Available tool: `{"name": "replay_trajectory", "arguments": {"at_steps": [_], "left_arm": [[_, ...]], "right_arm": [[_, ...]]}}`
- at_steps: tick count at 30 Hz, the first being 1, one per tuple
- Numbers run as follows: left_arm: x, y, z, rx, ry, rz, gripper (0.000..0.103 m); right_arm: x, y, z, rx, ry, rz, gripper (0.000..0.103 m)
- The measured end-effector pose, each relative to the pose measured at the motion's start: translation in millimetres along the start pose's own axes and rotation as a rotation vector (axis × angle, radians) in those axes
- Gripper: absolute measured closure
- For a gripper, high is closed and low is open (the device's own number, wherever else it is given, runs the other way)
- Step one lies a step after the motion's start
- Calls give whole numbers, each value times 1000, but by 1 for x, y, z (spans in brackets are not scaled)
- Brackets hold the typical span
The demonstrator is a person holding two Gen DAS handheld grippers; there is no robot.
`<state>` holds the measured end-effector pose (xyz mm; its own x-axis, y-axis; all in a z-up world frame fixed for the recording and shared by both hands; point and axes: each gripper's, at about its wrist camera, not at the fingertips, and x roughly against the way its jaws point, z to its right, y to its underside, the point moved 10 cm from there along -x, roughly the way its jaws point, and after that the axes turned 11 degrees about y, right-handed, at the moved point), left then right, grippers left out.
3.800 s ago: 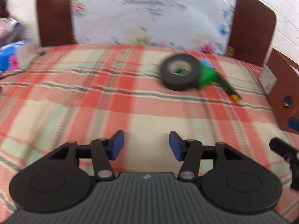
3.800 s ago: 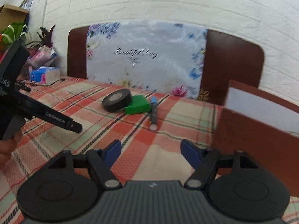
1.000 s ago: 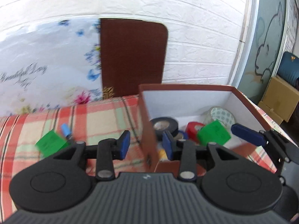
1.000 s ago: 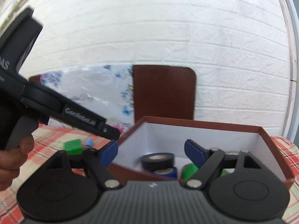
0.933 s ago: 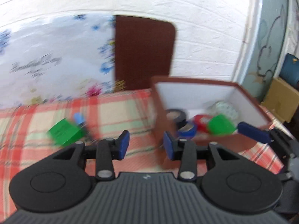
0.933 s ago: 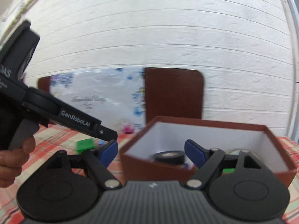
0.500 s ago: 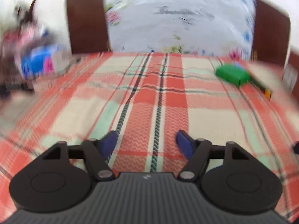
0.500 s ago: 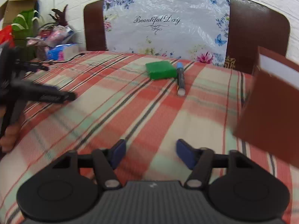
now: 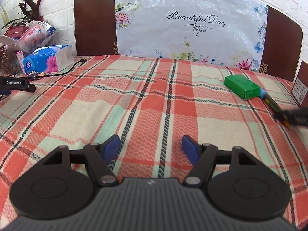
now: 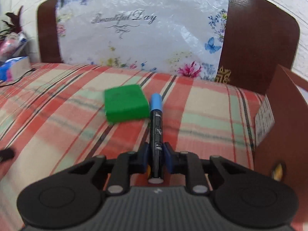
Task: Organize objects
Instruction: 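Move both grippers to the blue-capped marker and grasp it, then carry the marker with both grippers into the brown box and release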
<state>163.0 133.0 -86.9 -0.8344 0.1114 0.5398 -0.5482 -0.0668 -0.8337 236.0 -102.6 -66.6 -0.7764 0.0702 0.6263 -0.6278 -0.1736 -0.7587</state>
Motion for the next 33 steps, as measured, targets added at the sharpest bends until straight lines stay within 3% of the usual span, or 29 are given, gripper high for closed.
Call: {"name": "replay_trajectory", "arguments": {"at_steps": [5, 6, 7, 10, 12, 14, 16, 18, 19, 20, 22, 25, 29, 31, 33], "left_arm": [[3, 1, 12, 9, -21, -69, 31], [5, 1, 23, 53, 33, -104, 31], [9, 0, 45, 96, 136, -144, 31], [18, 4, 122, 123, 376, -303, 32], [15, 13, 161, 118, 417, -405, 33], [12, 17, 190, 103, 431, -443, 33], [6, 23, 210, 71, 391, -465, 31], [3, 29, 226, -20, 341, -445, 39], [4, 29, 235, -65, 337, -435, 65], [6, 28, 243, -76, 357, -437, 68], [10, 10, 256, -95, 381, -416, 70], [18, -40, 292, -116, 474, -352, 74], [24, -104, 370, -178, 616, -248, 76], [19, -118, 412, -221, 701, -243, 76], [6, -121, 446, -253, 731, -235, 76]], "right_arm": [[87, 69, 13, -85, -142, -44, 85], [102, 82, 17, -108, -169, -55, 85], [116, 94, 22, -139, -201, -68, 85], [138, 115, 37, -273, -278, -102, 85], [139, 116, 40, -316, -303, -108, 85], [137, 115, 40, -352, -322, -117, 85], [135, 116, 42, -388, -352, -122, 85], [134, 116, 47, -431, -390, -121, 85], [135, 116, 49, -443, -405, -112, 85], [138, 114, 51, -442, -417, -93, 85], [145, 107, 59, -419, -386, -46, 85], [157, 85, 88, -405, -303, 74, 85], [168, 39, 150, -402, -151, 255, 85], [163, 23, 186, -434, -81, 300, 85], [148, 13, 220, -455, -17, 306, 85]]}}
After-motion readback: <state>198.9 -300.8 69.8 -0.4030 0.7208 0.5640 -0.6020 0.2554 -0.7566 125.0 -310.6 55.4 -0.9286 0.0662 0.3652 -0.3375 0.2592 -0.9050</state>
